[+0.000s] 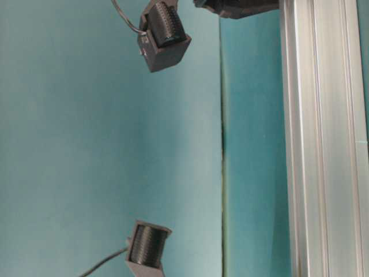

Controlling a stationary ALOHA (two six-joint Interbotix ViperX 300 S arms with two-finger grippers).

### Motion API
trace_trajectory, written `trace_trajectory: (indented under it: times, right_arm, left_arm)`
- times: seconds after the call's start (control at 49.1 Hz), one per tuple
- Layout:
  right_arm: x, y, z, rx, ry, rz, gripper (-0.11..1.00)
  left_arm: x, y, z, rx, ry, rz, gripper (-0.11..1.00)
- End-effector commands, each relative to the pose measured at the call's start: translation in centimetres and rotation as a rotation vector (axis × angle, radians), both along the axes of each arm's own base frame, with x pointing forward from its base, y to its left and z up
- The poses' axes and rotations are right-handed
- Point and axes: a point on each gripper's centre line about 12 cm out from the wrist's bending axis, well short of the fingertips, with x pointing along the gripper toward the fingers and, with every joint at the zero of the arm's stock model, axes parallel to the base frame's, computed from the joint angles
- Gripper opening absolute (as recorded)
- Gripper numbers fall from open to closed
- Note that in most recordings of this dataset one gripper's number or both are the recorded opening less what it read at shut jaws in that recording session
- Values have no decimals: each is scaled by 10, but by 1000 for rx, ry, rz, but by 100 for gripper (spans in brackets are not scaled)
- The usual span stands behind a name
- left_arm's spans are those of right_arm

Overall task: Lift the metal rail with both hands.
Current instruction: 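Lower both open grippers around the rail ends and close them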

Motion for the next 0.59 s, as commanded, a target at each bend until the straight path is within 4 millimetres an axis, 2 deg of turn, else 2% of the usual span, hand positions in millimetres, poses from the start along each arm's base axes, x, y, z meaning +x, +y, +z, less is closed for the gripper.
trace_trajectory:
  times: [0.0,0.183,0.285,0.346,0.407,0.529,0.57]
  right_arm:
    - [1,1,-2,0,0,1,100]
    - [0,1,-3,2,3,-6,98]
    - [-1,1,-3,1,0,-4,93]
    - [0,1,-2,-2,-13,-2,85]
    - [2,0,-2,-6,-27,0,73]
    - [3,0,-2,-7,-35,0,45]
    - [3,0,-2,-6,-32,0,38]
  left_arm:
    - [1,0,3,2,-17,-6,98]
    - [0,-1,1,4,-38,-13,97]
    - [0,-1,1,3,-41,-13,93]
    - [0,-2,1,4,-43,-18,85]
    - [1,-3,2,3,-49,-18,74]
    - [5,-5,5,4,-74,-27,42]
    - [7,-5,6,3,-81,-28,34]
